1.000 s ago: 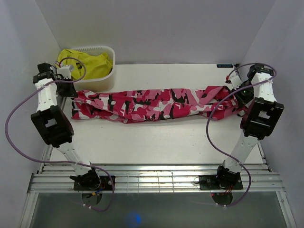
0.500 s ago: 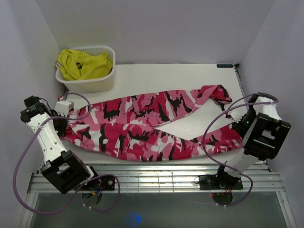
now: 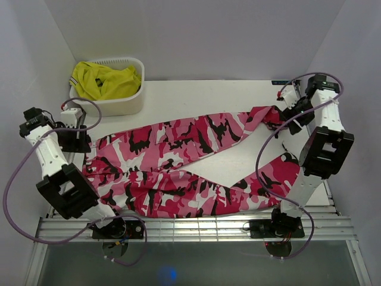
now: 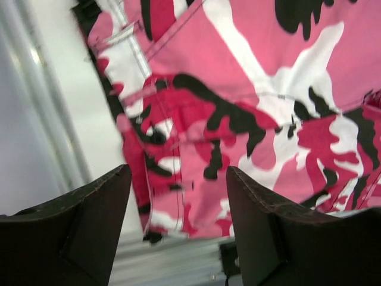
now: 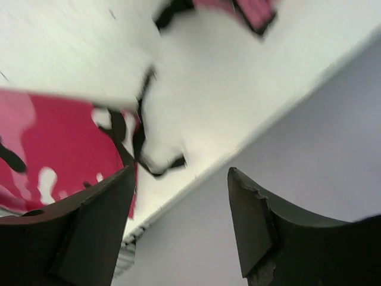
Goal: Fold and stack the trousers
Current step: Flatten the trousers out
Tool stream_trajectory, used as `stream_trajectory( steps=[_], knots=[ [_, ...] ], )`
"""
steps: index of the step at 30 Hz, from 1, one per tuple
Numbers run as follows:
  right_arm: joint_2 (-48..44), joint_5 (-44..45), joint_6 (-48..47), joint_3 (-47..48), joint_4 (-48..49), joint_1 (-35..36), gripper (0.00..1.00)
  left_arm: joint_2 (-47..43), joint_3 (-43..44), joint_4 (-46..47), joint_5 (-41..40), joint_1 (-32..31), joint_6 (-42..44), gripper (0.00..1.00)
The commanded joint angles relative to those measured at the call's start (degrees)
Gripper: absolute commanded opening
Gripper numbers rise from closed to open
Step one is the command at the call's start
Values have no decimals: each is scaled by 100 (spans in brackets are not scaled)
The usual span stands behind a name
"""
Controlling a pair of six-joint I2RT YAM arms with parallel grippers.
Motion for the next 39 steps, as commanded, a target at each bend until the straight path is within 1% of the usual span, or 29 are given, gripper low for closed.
stream_trajectory(
  steps=[1,2,3,4,5,6,8,9,12,13,14,15,16,18,19,21,24,25,27,28,32,33,34,35,36,37,38,39],
  knots=[
    [381,-842,941,296,177,720,68,782,-46,786,823,-167,-1107,74],
    [460,-834,1212,358,326,1000,67,889,-98,970,788,-342,-1239,70],
    [635,-808,1319,384,615,1133,66,977,-273,1364,700,-457,-1380,67],
    [741,-720,1407,420,731,1248,65,1030,-379,1533,534,-563,-1547,61],
    [838,-659,1573,455,854,1449,65,1127,-493,1717,402,-807,-1635,58],
    [1013,-588,1644,490,1099,1538,64,1162,-756,2102,270,-914,-1723,55],
    [1146,-185,1724,481,1320,1705,65,1346,-959,2342,51,-1099,-1925,50],
    [1190,-70,1733,429,1547,1715,65,1443,-1065,2456,-20,-1135,-1987,49],
    [1016,194,1505,297,1830,1697,71,1865,-1162,2580,-257,-1144,-2102,49],
    [945,299,1418,210,1979,1671,78,1953,-1267,2633,-319,-1144,-2102,49],
    [875,352,1330,165,2059,1645,81,2041,-1311,2685,-477,-1135,-2102,49],
    [735,362,1129,148,2138,1618,86,2172,-1355,2808,-548,-1144,-2085,49],
    [673,396,1031,130,2347,1548,88,2269,-1373,2844,-618,-1144,-2076,49],
    [663,581,864,182,2507,1460,92,2628,-1295,2888,-855,-1100,-2093,45],
    [716,660,706,391,2516,1381,95,2761,-1233,2888,-908,-1082,-2076,44],
    [978,661,591,647,2394,1302,97,2990,-953,2844,-1049,-995,-2041,40],
    [1338,555,485,1026,2262,1170,100,3289,-540,2774,-1137,-915,-1927,38],
    [1427,485,468,1079,2261,1135,97,3385,-451,2756,-1120,-889,-1900,38],
    [1655,449,467,1149,2261,1117,96,3474,-196,2668,-1120,-889,-1856,39],
    [1726,206,476,1149,2253,1108,96,3500,-117,2642,-1085,-889,-1847,39],
    [2043,-244,476,1193,2034,1099,99,3562,147,2510,-1032,-889,-1865,39],
    [2148,-323,415,1219,1955,1099,86,3562,199,2493,-1014,-889,-1873,39],
    [2166,-376,397,1228,1876,1099,53,3536,217,2484,-997,-889,-1882,39],
    [2079,-394,388,1220,1875,1082,36,3501,217,2458,-997,-889,-1882,38],
    [1983,-403,371,1194,1866,1073,15,3492,200,2449,-988,-889,-1882,37],
    [1834,-481,353,1098,1962,1021,8,3483,191,2449,-979,-889,-1874,36],
    [1667,-560,336,1010,2024,1003,8,3474,191,2440,-970,-889,-1873,34],
    [1204,-640,310,852,2146,977,8,3492,191,2448,-979,-889,-1891,32]
  ],
)
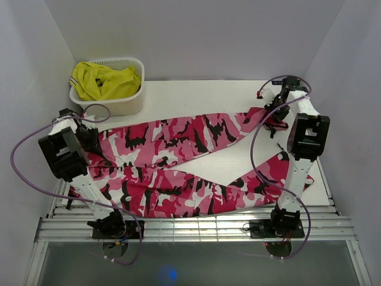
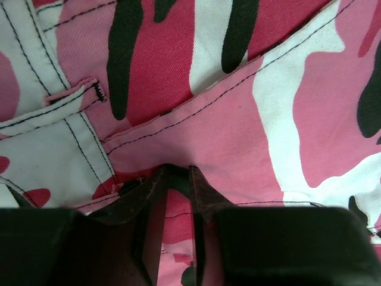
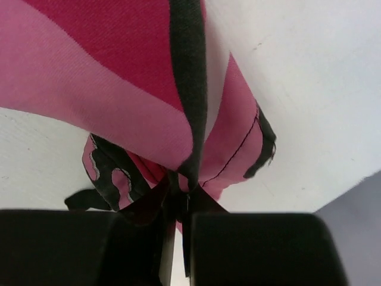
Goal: Fold and stack the trousers
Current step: Flatten the trousers out
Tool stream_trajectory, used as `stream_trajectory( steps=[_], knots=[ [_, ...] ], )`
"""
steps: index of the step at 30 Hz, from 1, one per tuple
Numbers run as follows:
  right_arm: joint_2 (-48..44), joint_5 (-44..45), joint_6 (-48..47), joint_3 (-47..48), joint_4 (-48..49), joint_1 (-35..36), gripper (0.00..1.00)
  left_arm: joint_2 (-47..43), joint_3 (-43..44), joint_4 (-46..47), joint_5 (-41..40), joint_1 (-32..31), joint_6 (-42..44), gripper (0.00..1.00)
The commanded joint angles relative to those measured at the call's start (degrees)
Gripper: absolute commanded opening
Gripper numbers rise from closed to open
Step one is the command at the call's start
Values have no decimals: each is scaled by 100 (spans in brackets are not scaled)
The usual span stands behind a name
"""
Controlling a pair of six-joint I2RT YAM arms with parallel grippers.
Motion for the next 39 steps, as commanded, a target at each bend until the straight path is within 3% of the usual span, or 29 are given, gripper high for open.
stream_trajectory(
  steps=[1,4,5,7,8,10,11,12,13,16,20,21,24,28,29,33,39],
  knots=[
    [-1291,-441,-141,-659,595,-129,8,161,55,372,-306,84,146,31],
    [-2898,-407,-744,-2232,1686,-130,8,257,222,355,-271,136,67,24],
    [-3764,-363,-1000,-3552,2638,-121,8,275,266,346,-262,154,58,22],
    [-4542,-65,-1989,-4930,3680,-121,8,328,363,302,-192,189,5,18],
    [-5103,58,-2439,-6137,4503,-121,8,354,459,267,-183,189,-3,17],
    [-5458,542,-3536,-7112,5123,-217,35,381,556,223,-174,207,-3,16],
    [-5730,517,-3708,-7586,5196,-339,59,398,635,188,-183,207,5,16],
    [-5828,316,-3823,-7660,5092,-637,96,407,679,161,-192,216,5,16],
    [-5916,219,-3911,-7670,5022,-787,93,416,714,144,-192,216,32,17],
    [-5865,-106,-3842,-6935,3953,-1315,90,425,855,117,-279,225,119,17],
    [-5305,-669,-3657,-5239,2107,-1817,90,573,1101,4,-376,277,234,17],
    [-5136,-879,-3370,-4435,1720,-1878,90,600,1215,-6,-376,303,251,17],
    [-4285,-1406,-2502,-2765,217,-1809,91,670,1321,-23,-446,374,348,17],
    [-2732,-1891,-1341,-1128,-1583,-1449,100,671,1304,-15,-482,392,418,17],
    [-2500,-2022,-1145,-905,-1771,-1361,95,662,1295,-15,-438,392,427,17],
    [-1682,-2488,-309,-296,-2151,-843,93,644,1216,-15,-333,392,401,18],
    [-1329,-2340,-343,-788,-1459,-105,96,565,1032,-15,-262,392,454,19]
  ],
)
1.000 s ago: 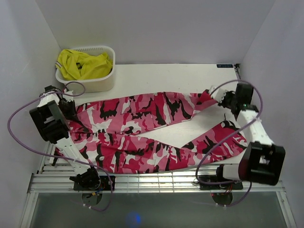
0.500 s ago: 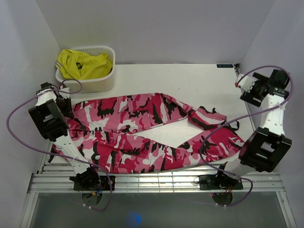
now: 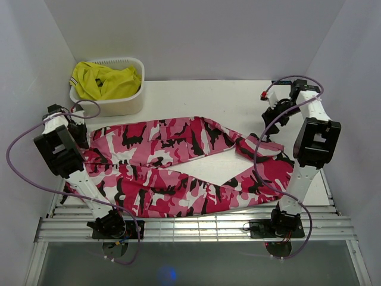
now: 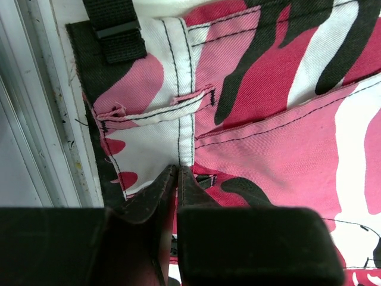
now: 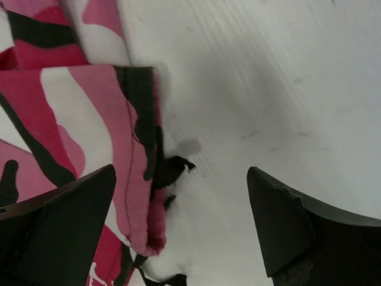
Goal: Fold and stack the trousers
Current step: Flatten the trousers out
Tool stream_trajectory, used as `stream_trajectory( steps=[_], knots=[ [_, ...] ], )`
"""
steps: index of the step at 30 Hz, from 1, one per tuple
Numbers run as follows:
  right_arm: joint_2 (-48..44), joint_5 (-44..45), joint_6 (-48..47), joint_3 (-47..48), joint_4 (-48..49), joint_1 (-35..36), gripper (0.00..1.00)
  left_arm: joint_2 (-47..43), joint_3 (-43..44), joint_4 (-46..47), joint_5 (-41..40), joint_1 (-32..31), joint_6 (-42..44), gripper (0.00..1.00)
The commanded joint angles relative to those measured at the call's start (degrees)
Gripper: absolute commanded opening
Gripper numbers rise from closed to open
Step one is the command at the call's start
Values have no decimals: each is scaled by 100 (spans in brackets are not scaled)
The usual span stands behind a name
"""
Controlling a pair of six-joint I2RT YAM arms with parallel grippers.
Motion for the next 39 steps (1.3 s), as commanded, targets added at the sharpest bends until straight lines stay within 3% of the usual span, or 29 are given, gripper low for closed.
stream_trajectory(
  steps=[1,8,13,18,19,20,25,26,27,31,39],
  knots=[
    [-97,-198,182,-84,-6,414,96,-82,-86,5,114,9,102,19],
    [317,144,-618,267,127,1012,96,-187,-323,5,228,9,146,19],
    [370,575,-1610,-39,74,1390,95,-196,-402,5,272,9,155,20],
    [475,918,-2007,-190,83,1593,92,-187,-420,5,307,9,128,20],
    [528,944,-2042,-199,66,1610,89,-196,-446,5,307,9,119,20],
    [554,1006,-2095,-181,-22,1645,73,-196,-455,14,299,9,119,20],
    [371,1322,-2324,-216,-374,1681,34,-240,-534,49,307,9,119,20],
    [300,1505,-2420,-286,-391,1663,14,-249,-543,49,307,9,119,20],
    [230,1568,-2464,-295,-426,1637,8,-249,-543,49,325,0,111,20],
    [-78,1657,-2649,81,-759,1409,8,-222,-508,66,378,9,67,19],
    [-288,1376,-2588,1699,-805,688,8,-292,-481,75,536,9,-39,14]
  ],
)
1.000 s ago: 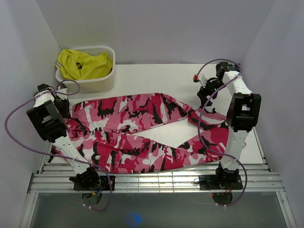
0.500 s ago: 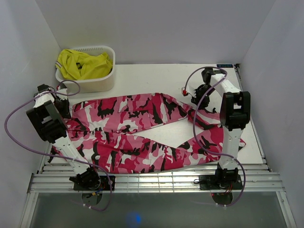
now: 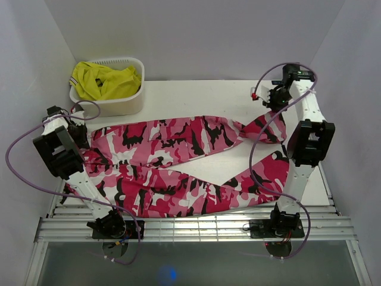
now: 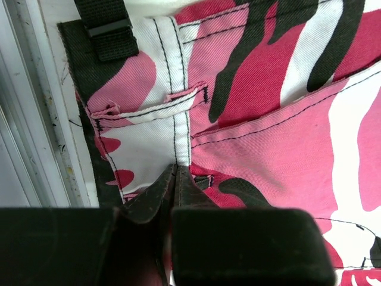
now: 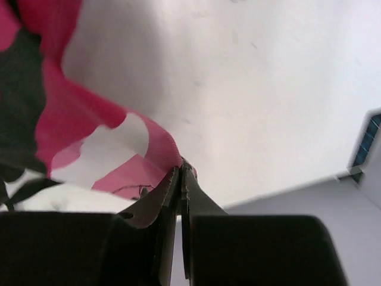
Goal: Fold and stack the trousers
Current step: Flatten the trousers out
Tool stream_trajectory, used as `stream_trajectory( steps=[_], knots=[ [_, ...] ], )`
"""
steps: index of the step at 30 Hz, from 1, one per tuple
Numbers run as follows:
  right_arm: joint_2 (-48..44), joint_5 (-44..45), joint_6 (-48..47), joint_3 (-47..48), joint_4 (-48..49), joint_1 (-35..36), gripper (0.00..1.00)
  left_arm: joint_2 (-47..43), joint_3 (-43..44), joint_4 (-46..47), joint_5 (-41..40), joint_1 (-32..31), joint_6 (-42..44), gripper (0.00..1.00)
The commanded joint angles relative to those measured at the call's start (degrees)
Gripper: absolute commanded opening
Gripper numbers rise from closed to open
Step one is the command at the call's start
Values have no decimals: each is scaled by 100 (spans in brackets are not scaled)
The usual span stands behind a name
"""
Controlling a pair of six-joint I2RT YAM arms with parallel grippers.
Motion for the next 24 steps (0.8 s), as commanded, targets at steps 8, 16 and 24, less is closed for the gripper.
stream_trajectory(
  steps=[8,16,24],
  knots=[
    [-3235,89,-1314,-3334,722,-916,8,-272,-278,-218,320,-11,16,5],
    [-5760,109,-3198,-7201,3973,-2007,8,-254,-279,-226,355,-2,25,4],
    [-5491,-189,-1927,-6557,3744,-2069,71,-684,-146,-595,767,-2,559,24]
  ],
)
